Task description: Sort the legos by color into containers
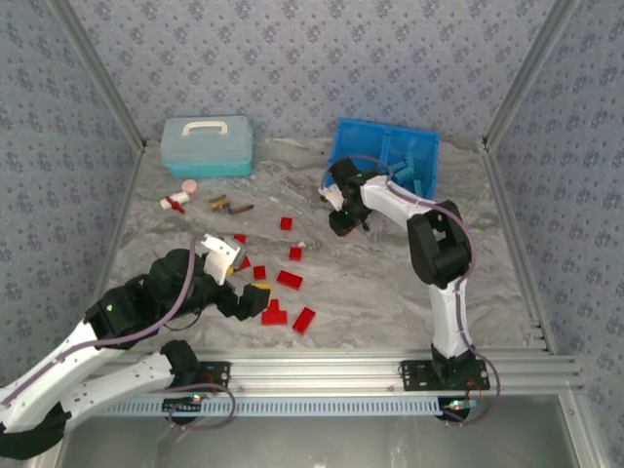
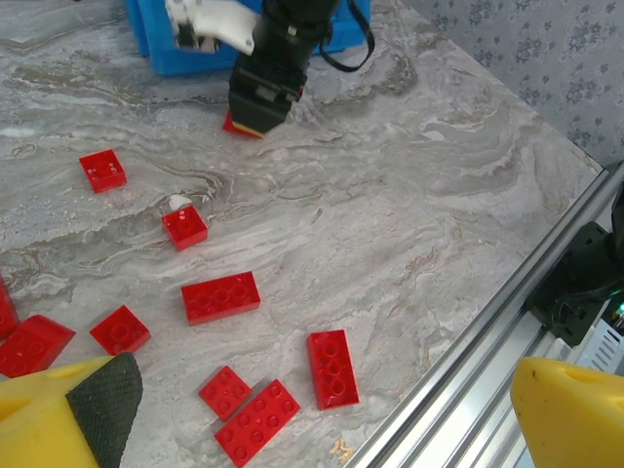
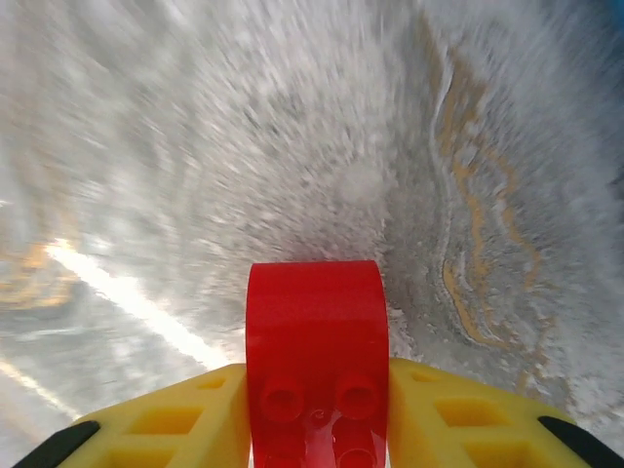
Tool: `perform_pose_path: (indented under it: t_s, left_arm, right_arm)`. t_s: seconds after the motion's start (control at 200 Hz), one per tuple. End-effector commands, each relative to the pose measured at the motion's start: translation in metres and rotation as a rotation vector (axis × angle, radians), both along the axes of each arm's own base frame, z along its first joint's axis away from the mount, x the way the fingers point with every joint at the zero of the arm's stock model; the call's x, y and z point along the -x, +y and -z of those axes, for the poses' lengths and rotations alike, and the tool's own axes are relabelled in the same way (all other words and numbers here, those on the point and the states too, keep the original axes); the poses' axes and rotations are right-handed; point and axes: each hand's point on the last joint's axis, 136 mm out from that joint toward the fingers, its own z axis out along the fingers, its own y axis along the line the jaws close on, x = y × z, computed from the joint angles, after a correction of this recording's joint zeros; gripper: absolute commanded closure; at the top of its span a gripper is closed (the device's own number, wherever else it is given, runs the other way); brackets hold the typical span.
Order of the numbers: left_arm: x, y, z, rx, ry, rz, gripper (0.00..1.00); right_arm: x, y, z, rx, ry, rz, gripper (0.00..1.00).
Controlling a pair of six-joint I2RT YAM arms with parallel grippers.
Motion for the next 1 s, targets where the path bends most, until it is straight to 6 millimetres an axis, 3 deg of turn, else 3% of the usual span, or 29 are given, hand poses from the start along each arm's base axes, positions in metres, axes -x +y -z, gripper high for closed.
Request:
perform_pose_path:
  t_s: [0.0,0.08,0.21,0.295,0.49,0.65,0.834,0.904,0.999]
  left_arm:
    - [-0.004,0.000,-0.005,0.022,-0.013,-0.025,0.01]
    - [-0.005,0.001,-0.005,0.021,-0.013,-0.032,0.01]
    - [-0.007,0.004,-0.005,0.012,-0.016,-0.052,0.01]
    - [-0.008,0.005,-0.005,0.010,-0.022,-0.062,0.01]
    - [-0.011,0.006,-0.004,0.004,-0.027,-0.075,0.01]
    - [-0.011,0.008,-0.002,-0.001,-0.026,-0.084,0.01]
    - [-0.014,0.009,0.000,-0.007,-0.030,-0.097,0.01]
    - [-0.017,0.011,0.001,-0.013,-0.035,-0.116,0.01]
    - [-0.023,0.012,0.004,-0.027,-0.041,-0.147,0.01]
  right_arm:
    - [-0.026,0.019,-0.090,-0.182,-0.183,0.104,0.65]
    - [-0.049,0.014,-0.114,-0.175,-0.264,0.187,0.65]
    - [-0.086,0.000,-0.130,-0.150,-0.340,0.304,0.66]
    - [-0.113,-0.014,-0.133,-0.121,-0.376,0.398,0.66]
    - [-0.162,-0.039,-0.106,-0.077,-0.371,0.531,0.66]
    - [-0.178,-0.036,-0.083,-0.116,-0.350,0.534,0.66]
    - [-0.178,-0.031,-0.056,-0.112,-0.299,0.521,0.63]
    - [-0.177,-0.032,-0.058,-0.100,-0.297,0.519,0.55]
    - [-0.173,-0.033,-0.080,-0.091,-0.322,0.511,0.49]
